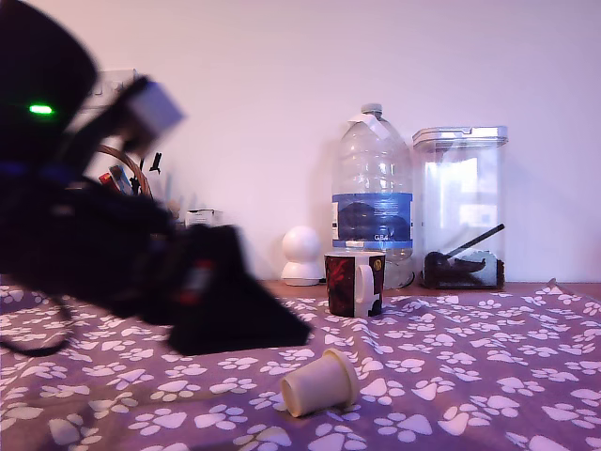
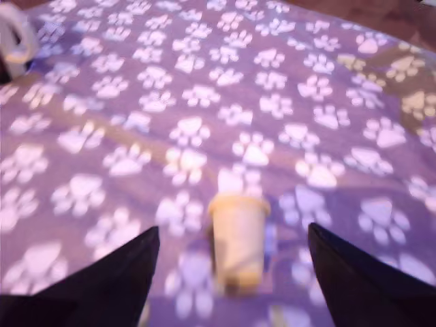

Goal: Pick up the coffee capsules from the table one by one and drop them inside the nearest coffee cup

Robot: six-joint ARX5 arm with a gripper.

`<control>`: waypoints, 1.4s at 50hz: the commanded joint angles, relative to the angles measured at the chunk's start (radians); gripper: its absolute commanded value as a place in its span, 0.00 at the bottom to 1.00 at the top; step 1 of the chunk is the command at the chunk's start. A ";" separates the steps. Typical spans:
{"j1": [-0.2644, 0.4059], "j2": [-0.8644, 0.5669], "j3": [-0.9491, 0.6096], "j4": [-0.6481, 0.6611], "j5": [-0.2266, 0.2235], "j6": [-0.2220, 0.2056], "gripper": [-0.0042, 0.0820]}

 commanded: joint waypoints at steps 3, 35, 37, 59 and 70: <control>-0.008 0.059 0.044 -0.033 0.001 -0.004 0.77; -0.017 0.169 0.251 -0.376 0.001 -0.003 0.75; -0.018 0.169 0.251 -0.381 0.001 -0.003 0.73; -0.031 0.170 0.253 -0.420 0.001 0.005 0.44; -0.036 0.169 0.252 -0.413 0.001 0.004 0.10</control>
